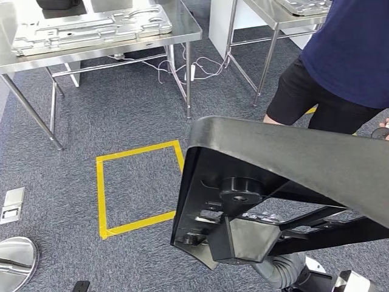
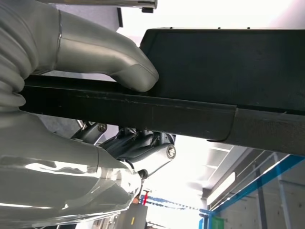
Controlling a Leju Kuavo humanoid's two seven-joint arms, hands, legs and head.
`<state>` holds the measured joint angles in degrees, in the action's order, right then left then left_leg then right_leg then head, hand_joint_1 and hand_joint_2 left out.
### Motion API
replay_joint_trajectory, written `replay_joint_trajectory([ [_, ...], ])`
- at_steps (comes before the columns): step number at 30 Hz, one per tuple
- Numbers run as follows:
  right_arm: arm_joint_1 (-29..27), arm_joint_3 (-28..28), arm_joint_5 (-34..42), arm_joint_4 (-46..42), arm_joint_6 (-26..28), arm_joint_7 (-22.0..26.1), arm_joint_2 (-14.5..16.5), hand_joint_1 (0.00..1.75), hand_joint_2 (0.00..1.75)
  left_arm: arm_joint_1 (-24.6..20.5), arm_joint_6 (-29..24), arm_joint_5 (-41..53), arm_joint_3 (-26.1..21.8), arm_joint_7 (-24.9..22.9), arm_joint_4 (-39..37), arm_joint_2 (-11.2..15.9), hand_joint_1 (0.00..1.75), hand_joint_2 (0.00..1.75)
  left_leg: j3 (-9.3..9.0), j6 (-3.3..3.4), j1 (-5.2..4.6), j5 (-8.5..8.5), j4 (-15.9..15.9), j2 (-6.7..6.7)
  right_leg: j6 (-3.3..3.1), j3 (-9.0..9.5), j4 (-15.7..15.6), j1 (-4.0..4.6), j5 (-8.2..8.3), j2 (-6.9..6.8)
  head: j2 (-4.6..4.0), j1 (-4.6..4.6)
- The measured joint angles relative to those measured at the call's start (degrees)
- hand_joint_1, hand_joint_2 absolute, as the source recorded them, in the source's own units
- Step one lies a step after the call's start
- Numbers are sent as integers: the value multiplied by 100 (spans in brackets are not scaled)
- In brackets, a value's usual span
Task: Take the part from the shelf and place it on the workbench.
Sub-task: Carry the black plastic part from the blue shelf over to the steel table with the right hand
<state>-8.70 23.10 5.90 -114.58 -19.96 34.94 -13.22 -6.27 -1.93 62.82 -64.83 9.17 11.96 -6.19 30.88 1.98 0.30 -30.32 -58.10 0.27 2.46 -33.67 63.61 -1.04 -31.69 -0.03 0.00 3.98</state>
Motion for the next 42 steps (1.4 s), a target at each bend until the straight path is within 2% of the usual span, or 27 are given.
replay_joint_trajectory([
  [1, 1, 0, 0, 1, 0, -1, 0, 175, 175, -1, -1, 0, 0, 1, 0, 1, 0, 175, 7, -26, -11, -12, -15, -3, -18, 127, -300, 1, 104, 4, 0, 1],
  [2, 0, 0, 0, 1, 0, -1, 1, 175, 175, -1, -1, 0, 0, 1, 0, 2, 0, 175, 19, -50, -25, -20, -28, -5, -45, 185, -455, 5, 136, 9, 0, 2],
  [5, -3, -1, 0, 1, 1, -1, 0, 175, 175, -3, -1, 0, 0, 1, 0, 2, 0, 175, 28, -108, -24, -39, -46, -6, -161, 180, -488, 12, 123, 15, 0, 5],
  [6, 0, -1, 0, -1, 1, -1, 0, 175, 175, -6, -1, 0, 1, 1, 0, 1, 0, 175, 48, -135, -16, -102, -112, -7, -202, 182, -493, 7, 128, 9, 0, 5],
  [8, 1, 0, 0, -2, 1, -1, 1, 175, 175, -7, 1, 0, 2, 1, 0, -3, 0, 175, 233, -192, 0, -392, -556, -7, -262, 183, -500, -7, 134, -9, 0, 5],
  [10, -1, 0, 0, -2, 1, -1, 2, 175, 175, 2, 0, 0, 2, 0, 0, -4, 0, 175, 587, -222, 11, -735, -1328, -7, -282, 178, -497, -1, 131, -19, 0, 4],
  [11, -2, 0, 0, -1, 1, -1, 2, 175, 175, 7, 0, 0, 2, -1, 0, -4, 0, 175, 714, -225, 11, -801, -1596, -7, -284, 180, -497, 3, 129, -21, 0, 4],
  [12, -2, 0, 0, -1, 1, -1, 2, 175, 175, 12, 0, 0, 2, -1, 0, -4, 0, 175, 751, -217, 10, -752, -1659, -7, -285, 186, -496, 7, 127, -20, 0, 4],
  [13, -1, 0, 0, -1, 1, -1, 2, 175, 175, 13, 1, 0, 2, -1, 0, -4, 0, 175, 678, -200, 8, -595, -1479, -7, -283, 197, -496, 10, 123, -16, 0, 4],
  [15, 1, 0, 0, -2, 1, -1, 3, 175, 175, 10, 1, 0, 2, -1, 0, -2, 0, 175, 340, -129, -7, -180, -725, -10, -275, 223, -497, 15, 110, -8, 0, 4],
  [16, 3, 0, 0, -2, 1, -1, 3, 175, 175, 6, 1, 0, 2, 0, 0, 1, 0, 175, 198, -94, -22, -47, -394, -12, -260, 223, -493, 20, 104, -1, 0, 4],
  [17, 3, 1, 0, -3, 1, -1, 4, 175, 175, 1, 1, 0, 2, 0, 0, 3, 0, 175, 115, -67, -37, 12, -184, -15, -240, 212, -489, 23, 102, 2, 0, 3],
  [20, 3, 1, -1, -4, 1, -1, 3, 175, 175, -2, 0, 0, 2, 0, 0, 8, 0, 175, 92, -28, -52, 17, -45, -17, -150, 186, -499, 19, 110, 3, 0, 2],
  [22, 10, 0, -1, -6, 1, 0, 2, 175, 175, -3, -1, 0, 2, 1, 0, 9, 0, 175, 74, 18, -24, 52, 8, -11, -94, 134, -344, 15, -25, 4, 0, 1],
  [23, 11, -1, -1, -7, 1, 1, 1, 175, 175, -6, -1, 0, 2, 1, 0, 9, 0, 175, 67, 37, -10, 65, 26, -6, -74, 31, -98, 12, -184, 5, 0, -1],
  [25, 6, -1, 0, -5, 1, 1, 0, 175, 175, -4, -1, 0, 2, 1, 0, 9, 0, 175, 71, 48, -12, 65, 27, 2, -43, -304, 638, 7, -542, 6, 0, -2],
  [26, 0, -1, 0, -3, 1, 1, -1, 175, 175, 0, 0, 0, 2, 0, 0, 9, 0, 175, 71, 48, -12, 65, 26, 6, -28, -446, 941, 5, -636, 5, 0, -2],
  [27, -3, 0, 0, -1, 1, 1, -1, 175, 175, 3, 1, 0, 2, -1, 0, 9, 0, 175, 68, 48, -11, 64, 25, 9, -16, -499, 1056, 4, -617, 5, 0, -2],
  [28, -5, 0, 0, 1, 1, 1, -1, 175, 175, 3, 1, 0, 2, -1, 0, 9, 0, 175, 60, 45, -9, 62, 24, 9, -6, -439, 933, 2, -487, 4, 0, -2],
  [30, -1, -1, 0, 1, 1, 1, -1, 175, 175, 1, 1, 0, 2, -1, 0, 8, 0, 175, 37, 23, -3, 47, 16, 5, 0, -79, 181, -2, -88, 2, 0, -2],
  [32, 1, -1, 1, -1, 1, 1, -1, 175, 175, -2, 1, 0, 2, -1, 0, 8, 0, 175, 37, -21, -25, 22, -15, -2, -39, 191, -417, 7, 115, 8, 0, -1],
  [35, -3, -1, 2, -2, 1, 1, -1, 175, 175, -5, 1, 0, 2, 1, 0, 9, 0, 175, 46, -83, -34, 7, -28, -7, -156, 217, -508, 24, 113, 18, 0, 4],
  [37, 1, -1, 2, -3, 1, 1, -1, 175, 175, -7, 1, 0, 2, 1, 0, 5, 0, 175, 88, -138, -20, -115, -158, -8, -233, 219, -517, 9, 124, 5, 0, 4],
  [38, 1, 0, 2, -3, 1, 1, 0, 175, 175, -7, 1, 0, 2, 1, 0, 3, 0, 175, 176, -168, -12, -263, -374, -8, -263, 218, -524, -2, 130, -5, 0, 4],
  [40, 0, 0, 2, -3, 1, 1, 1, 175, 175, -2, 1, 0, 2, 1, 0, 0, 0, 175, 499, -211, 2, -640, -1108, -8, -291, 208, -520, 3, 128, -18, 0, 4],
  [41, -1, 0, 1, -3, 1, 1, 2, 175, 175, 3, 1, 0, 2, 0, 0, 0, 0, 175, 657, -222, 6, -766, -1454, -8, -293, 205, -518, 5, 128, -21, 0, 4],
  [42, -2, 0, 1, -3, 1, 1, 2, 175, 175, 9, 1, 0, 2, -1, 0, 0, 0, 175, 744, -222, 6, -788, -1638, -8, -293, 207, -516, 8, 126, -21, 0, 4],
])
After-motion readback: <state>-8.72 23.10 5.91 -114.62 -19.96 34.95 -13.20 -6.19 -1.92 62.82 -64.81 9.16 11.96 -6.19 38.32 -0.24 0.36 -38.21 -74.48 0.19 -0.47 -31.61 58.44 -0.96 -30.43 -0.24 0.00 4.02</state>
